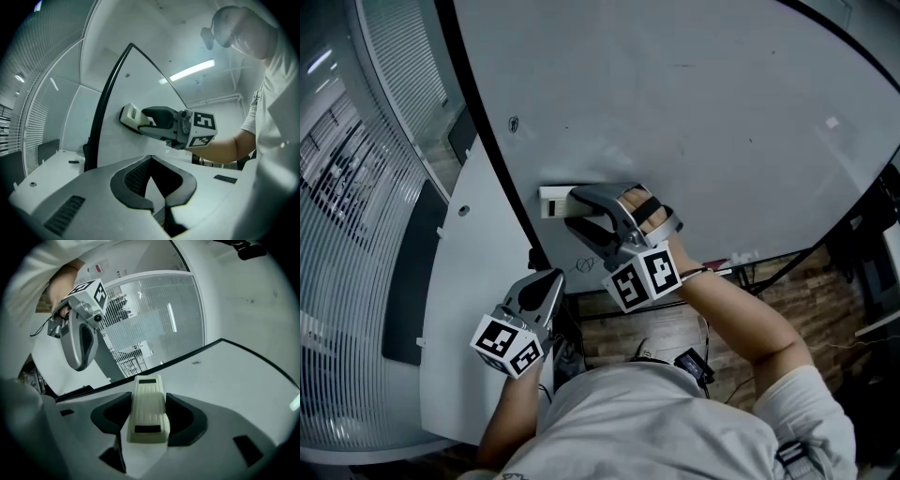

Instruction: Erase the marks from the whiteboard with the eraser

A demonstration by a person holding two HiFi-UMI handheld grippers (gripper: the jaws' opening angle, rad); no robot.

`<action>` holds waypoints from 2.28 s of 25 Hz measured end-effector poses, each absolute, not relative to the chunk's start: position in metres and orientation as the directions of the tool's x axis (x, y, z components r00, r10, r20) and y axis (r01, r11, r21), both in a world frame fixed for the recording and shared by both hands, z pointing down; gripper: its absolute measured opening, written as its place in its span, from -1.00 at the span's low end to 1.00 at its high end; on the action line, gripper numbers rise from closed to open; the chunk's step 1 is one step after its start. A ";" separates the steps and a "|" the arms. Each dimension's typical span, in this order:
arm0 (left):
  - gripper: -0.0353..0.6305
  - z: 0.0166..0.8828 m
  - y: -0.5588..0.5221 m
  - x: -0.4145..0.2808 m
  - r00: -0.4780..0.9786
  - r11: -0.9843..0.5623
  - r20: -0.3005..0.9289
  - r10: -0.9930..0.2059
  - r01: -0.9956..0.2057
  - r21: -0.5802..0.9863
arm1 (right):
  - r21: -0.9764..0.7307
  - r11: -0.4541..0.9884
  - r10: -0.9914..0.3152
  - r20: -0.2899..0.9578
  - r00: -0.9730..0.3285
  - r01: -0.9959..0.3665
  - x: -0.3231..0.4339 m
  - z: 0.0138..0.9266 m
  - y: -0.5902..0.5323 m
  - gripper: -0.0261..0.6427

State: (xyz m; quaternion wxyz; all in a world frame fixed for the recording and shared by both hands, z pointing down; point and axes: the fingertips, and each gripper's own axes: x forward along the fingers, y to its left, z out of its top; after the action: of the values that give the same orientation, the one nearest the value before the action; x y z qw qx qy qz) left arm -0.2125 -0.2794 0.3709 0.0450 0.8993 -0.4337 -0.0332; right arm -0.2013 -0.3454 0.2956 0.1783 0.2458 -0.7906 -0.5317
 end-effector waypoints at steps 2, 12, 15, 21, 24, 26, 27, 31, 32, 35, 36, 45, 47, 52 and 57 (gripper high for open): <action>-0.88 0.371 -0.280 -0.211 0.626 -0.624 -0.018 -0.779 -0.774 0.106 | 0.939 0.265 -0.590 -0.024 -0.807 -0.221 -0.189 0.271 -0.347 -0.22; -0.88 0.368 -0.289 -0.201 0.656 -0.654 -0.020 -0.755 -0.750 0.097 | 0.913 0.017 -0.628 -0.307 -0.715 -0.407 -0.118 0.125 -0.356 -0.22; -0.88 0.361 -0.292 -0.198 0.658 -0.657 -0.023 -0.752 -0.747 0.099 | 0.896 0.017 -0.633 -0.334 -0.698 -0.444 -0.110 0.112 -0.357 -0.22; -0.88 0.367 -0.297 -0.195 0.675 -0.673 -0.018 -0.737 -0.732 0.101 | 0.888 0.054 -0.621 -0.329 -0.711 -0.457 -0.128 0.125 -0.354 -0.22; -0.88 0.368 -0.299 -0.198 0.670 -0.667 -0.006 -0.742 -0.738 0.101 | 0.909 0.102 -0.601 -0.268 -0.753 -0.405 -0.155 0.150 -0.350 -0.22; -0.88 0.368 -0.301 -0.199 0.664 -0.660 0.002 -0.748 -0.744 0.106 | 0.929 0.143 -0.586 -0.198 -0.786 -0.341 -0.173 0.177 -0.349 -0.22; -0.88 0.370 -0.302 -0.199 0.661 -0.657 0.006 -0.750 -0.746 0.109 | 0.938 0.160 -0.580 -0.163 -0.798 -0.308 -0.179 0.193 -0.350 -0.22; -0.88 0.377 -0.298 -0.212 0.649 -0.644 0.014 -0.761 -0.757 0.114 | 0.949 0.230 -0.556 -0.056 -0.830 -0.218 -0.204 0.253 -0.344 -0.22; -0.88 0.379 -0.296 -0.216 0.645 -0.640 0.013 -0.764 -0.760 0.116 | 0.947 0.253 -0.551 -0.028 -0.834 -0.199 -0.209 0.268 -0.343 -0.22; -0.88 0.379 -0.293 -0.223 0.634 -0.628 0.015 -0.773 -0.769 0.121 | 0.943 0.307 -0.544 0.064 -0.837 -0.128 -0.220 0.317 -0.340 -0.22; -0.88 0.378 -0.292 -0.224 0.632 -0.626 0.015 -0.775 -0.770 0.121 | 0.943 0.316 -0.544 0.090 -0.834 -0.104 -0.222 0.330 -0.340 -0.22; -0.88 0.377 -0.288 -0.220 0.639 -0.633 0.004 -0.769 -0.764 0.126 | 0.957 0.275 -0.565 0.087 -0.820 -0.088 -0.211 0.306 -0.344 -0.22; -0.88 0.376 -0.288 -0.218 0.645 -0.640 0.000 -0.764 -0.759 0.119 | 0.961 0.249 -0.574 0.044 -0.817 -0.124 -0.204 0.279 -0.345 -0.22; -0.88 0.375 -0.287 -0.216 0.655 -0.653 -0.016 -0.755 -0.750 0.109 | 0.960 0.177 -0.609 -0.068 -0.790 -0.219 -0.176 0.204 -0.350 -0.22; -0.88 0.371 -0.286 -0.216 0.661 -0.660 -0.034 -0.750 -0.744 0.105 | 0.945 0.120 -0.654 -0.155 -0.741 -0.303 -0.148 0.140 -0.355 -0.22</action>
State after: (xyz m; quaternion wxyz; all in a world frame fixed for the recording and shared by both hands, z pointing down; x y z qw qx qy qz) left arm -0.2157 -0.2856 0.3713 0.0412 0.9104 -0.4100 -0.0371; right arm -0.1476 -0.3546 0.1396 0.1516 0.3265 -0.7328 -0.5775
